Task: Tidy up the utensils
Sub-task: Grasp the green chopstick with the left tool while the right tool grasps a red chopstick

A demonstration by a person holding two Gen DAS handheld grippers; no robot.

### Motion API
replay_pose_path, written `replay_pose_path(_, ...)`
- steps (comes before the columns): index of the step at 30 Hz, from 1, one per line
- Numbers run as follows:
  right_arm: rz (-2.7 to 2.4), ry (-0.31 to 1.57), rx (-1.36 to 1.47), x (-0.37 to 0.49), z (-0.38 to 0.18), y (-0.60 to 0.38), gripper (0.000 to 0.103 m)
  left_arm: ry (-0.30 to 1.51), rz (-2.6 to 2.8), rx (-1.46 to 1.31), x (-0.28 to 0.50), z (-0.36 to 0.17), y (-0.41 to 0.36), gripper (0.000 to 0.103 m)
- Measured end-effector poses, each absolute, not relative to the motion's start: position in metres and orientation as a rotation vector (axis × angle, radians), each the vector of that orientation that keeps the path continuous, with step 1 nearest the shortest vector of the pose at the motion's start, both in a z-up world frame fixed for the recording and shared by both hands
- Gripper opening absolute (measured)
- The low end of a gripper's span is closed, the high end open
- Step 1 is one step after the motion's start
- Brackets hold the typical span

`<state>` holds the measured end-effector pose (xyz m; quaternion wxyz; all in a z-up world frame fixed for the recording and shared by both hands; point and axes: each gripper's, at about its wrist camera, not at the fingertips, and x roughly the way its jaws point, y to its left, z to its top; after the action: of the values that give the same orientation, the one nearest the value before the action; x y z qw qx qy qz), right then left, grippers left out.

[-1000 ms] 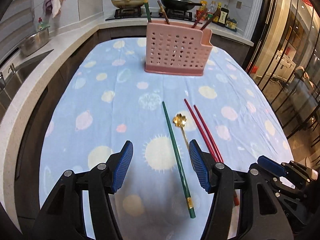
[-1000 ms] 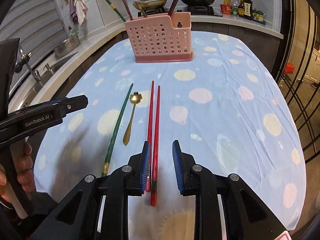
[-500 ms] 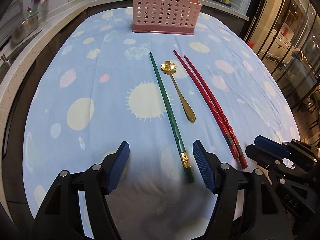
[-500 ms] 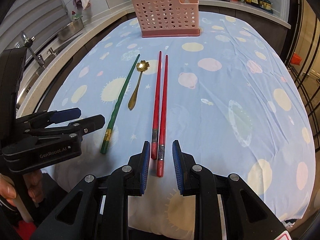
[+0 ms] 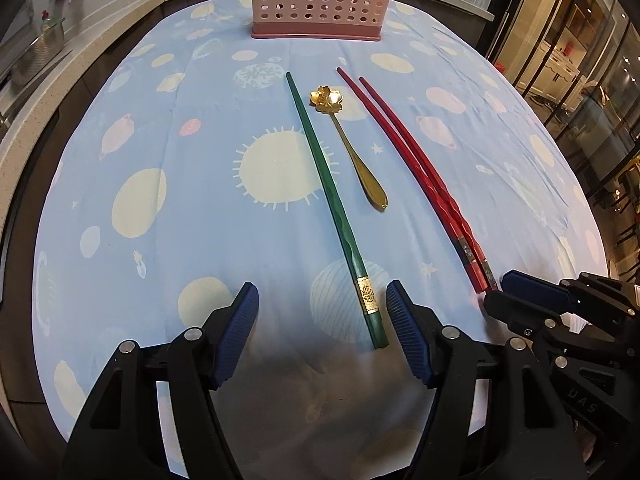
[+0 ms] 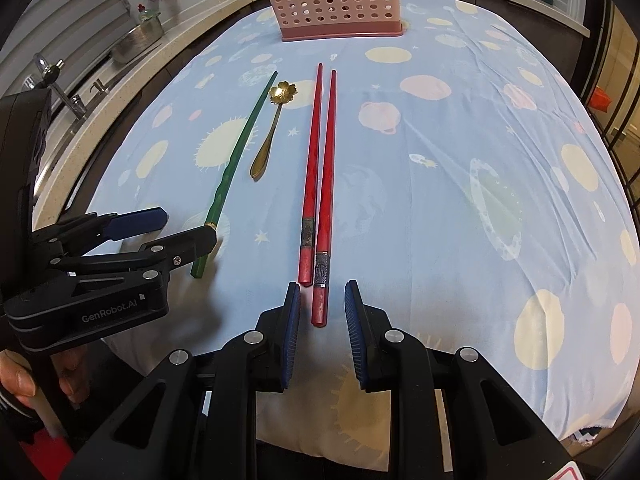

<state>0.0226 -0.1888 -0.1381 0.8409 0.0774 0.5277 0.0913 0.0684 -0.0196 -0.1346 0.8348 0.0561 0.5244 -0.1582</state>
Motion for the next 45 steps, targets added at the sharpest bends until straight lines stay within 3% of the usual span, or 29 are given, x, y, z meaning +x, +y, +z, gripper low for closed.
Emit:
replay_pose_path(8,0.168,1.113,0.190,0.024,-0.140,-0.198,0.017,1.105,-0.322,0.121,0.069,-0.136,-0.017,0.063)
replay_pose_path(21,0.134,1.079,0.126,0.029,-0.141,-0.193,0.016,1.082,-0.296,0.132,0.067,-0.138,-0.013,0.062)
replay_pose_path(26,0.125,1.070,0.118,0.032,-0.142,-0.192,0.011,1.072,-0.296,0.130,0.066,-0.137,-0.011,0.051)
replay_pose_path(32,0.124,1.069,0.130,0.033,-0.142,-0.196,0.007,1.070,-0.328,0.124,0.065,-0.135,-0.011,0.027)
replay_pose_path(34,0.123,1.067,0.129,0.033,-0.142,-0.196,0.007,1.072,-0.340,0.122,0.064,-0.135,-0.012,0.014)
replay_pose_path(36,0.122,1.062,0.131,0.033,-0.141,-0.197,0.007,1.074,-0.348,0.116,0.065,-0.134,-0.011,0.009)
replay_pose_path(45,0.117,0.997,0.160,0.030,-0.115,-0.203,0.007,1.050,-0.340,0.065,0.066,-0.115,0.001,0.007)
